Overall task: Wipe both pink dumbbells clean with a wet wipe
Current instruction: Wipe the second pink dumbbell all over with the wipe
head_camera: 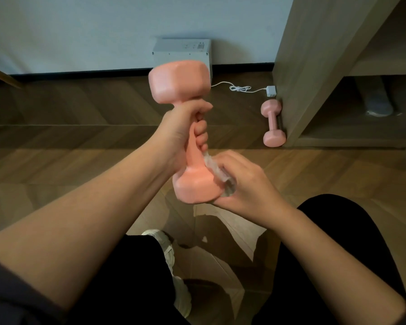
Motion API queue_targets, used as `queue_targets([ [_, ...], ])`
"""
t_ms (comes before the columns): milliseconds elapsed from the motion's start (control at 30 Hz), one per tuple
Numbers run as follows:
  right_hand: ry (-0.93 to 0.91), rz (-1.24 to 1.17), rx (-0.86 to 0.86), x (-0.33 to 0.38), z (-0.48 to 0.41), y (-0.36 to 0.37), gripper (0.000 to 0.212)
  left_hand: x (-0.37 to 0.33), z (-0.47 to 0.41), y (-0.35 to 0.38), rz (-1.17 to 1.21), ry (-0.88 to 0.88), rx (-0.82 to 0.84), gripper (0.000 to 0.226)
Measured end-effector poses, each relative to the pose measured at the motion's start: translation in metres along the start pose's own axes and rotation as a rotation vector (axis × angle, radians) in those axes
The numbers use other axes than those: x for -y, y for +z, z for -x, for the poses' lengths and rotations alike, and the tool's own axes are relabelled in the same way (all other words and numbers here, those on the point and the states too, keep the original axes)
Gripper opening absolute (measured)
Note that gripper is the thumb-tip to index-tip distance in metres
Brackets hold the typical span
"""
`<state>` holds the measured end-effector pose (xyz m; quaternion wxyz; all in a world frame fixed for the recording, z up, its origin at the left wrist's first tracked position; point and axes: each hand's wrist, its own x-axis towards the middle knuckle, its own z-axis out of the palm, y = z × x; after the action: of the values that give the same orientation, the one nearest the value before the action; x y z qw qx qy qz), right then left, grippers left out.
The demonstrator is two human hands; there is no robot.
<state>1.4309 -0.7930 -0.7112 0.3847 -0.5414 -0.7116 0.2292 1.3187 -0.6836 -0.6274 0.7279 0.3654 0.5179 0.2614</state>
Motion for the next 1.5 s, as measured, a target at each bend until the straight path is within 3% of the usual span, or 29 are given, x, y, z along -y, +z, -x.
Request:
queue_targets([
  [67,0.035,-0.056,0.059,-0.002,-0.003,-0.005,0.05,-0.003,0.002,0.001,0.033,-0.02,0.089,0.037],
  [133,0.045,-0.079,0.113,-0.004,-0.005,-0.004,0.037,-0.002,0.005,0.001,0.033,-0.021,0.196,0.038],
  [267,-0.016,0.055,0.061,-0.007,0.0,0.001,0.021,0.0,0.012,0.009,0.001,0.017,0.334,0.032],
  [367,-0.039,0.136,-0.012,-0.008,0.006,0.005,0.032,-0.004,0.011,0.012,-0.057,0.044,0.233,0.03],
  [433,-0.017,0.172,-0.059,-0.009,0.007,0.006,0.036,-0.003,0.007,0.012,-0.18,0.089,0.103,0.017],
  [500,0.013,0.226,-0.095,-0.009,0.008,0.008,0.04,0.003,0.005,0.011,-0.268,0.102,-0.031,0.021],
  [633,0.027,0.258,-0.206,-0.005,0.01,0.011,0.029,0.003,0.005,0.011,-0.154,0.081,-0.168,0.021],
  [800,-0.112,0.177,-0.15,-0.003,0.005,0.003,0.034,-0.004,0.005,0.003,-0.026,0.054,-0.125,0.024],
  [1033,-0.004,0.101,0.024,0.0,0.002,-0.005,0.051,-0.001,0.009,0.008,-0.027,0.041,0.042,0.043],
  [1167,-0.015,0.064,0.157,0.005,-0.001,-0.01,0.038,0.001,0.013,0.007,-0.037,-0.004,0.172,0.047],
  [1267,-0.025,0.039,0.091,0.006,0.004,-0.011,0.041,0.002,0.015,0.01,-0.06,0.011,0.237,0.044],
  [1400,-0.029,0.078,-0.098,0.003,0.007,-0.005,0.038,-0.005,0.013,0.012,-0.15,0.094,0.093,0.022],
  [1500,-0.012,0.103,-0.137,0.003,0.007,0.001,0.038,-0.005,0.01,0.009,-0.187,0.095,-0.055,0.017],
])
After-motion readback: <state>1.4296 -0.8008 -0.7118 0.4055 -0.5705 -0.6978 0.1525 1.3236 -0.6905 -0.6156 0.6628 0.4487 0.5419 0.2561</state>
